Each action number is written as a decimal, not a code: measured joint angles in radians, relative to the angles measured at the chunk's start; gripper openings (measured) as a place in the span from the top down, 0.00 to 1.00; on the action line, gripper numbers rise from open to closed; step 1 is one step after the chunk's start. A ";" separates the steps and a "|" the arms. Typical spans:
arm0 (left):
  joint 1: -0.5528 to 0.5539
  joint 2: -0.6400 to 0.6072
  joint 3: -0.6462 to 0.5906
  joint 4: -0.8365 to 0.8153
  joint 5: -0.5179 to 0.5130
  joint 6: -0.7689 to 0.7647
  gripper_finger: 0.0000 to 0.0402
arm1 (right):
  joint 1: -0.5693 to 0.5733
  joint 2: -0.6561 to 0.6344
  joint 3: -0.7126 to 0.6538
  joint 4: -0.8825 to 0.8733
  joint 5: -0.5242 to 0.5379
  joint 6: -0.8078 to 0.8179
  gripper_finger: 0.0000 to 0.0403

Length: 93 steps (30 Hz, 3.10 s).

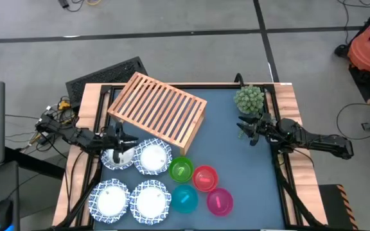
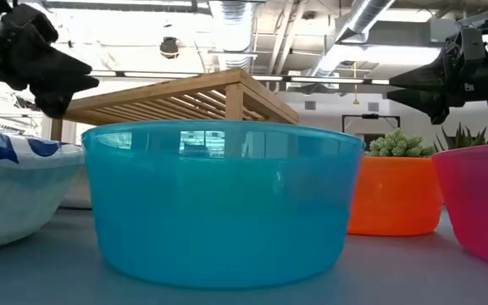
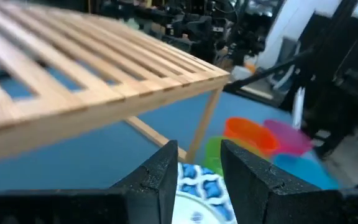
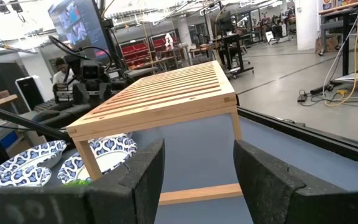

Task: Place and stack bowls onto a shelf
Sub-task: Put the blue and white bowl on the shelf

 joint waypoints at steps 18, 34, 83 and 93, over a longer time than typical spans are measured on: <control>0.000 -0.002 -0.004 0.145 0.318 -0.641 0.73 | 0.000 0.000 0.000 0.000 0.000 0.000 0.46; 0.000 0.335 0.171 0.116 0.498 -0.651 0.78 | 0.000 0.000 0.000 0.000 0.000 0.000 0.46; -0.083 1.198 0.743 -0.554 0.488 0.312 0.39 | 0.000 0.000 0.000 0.000 0.000 0.000 0.46; -0.073 1.377 0.742 -0.550 0.419 0.359 0.39 | 0.000 0.000 0.000 0.000 0.000 0.000 0.46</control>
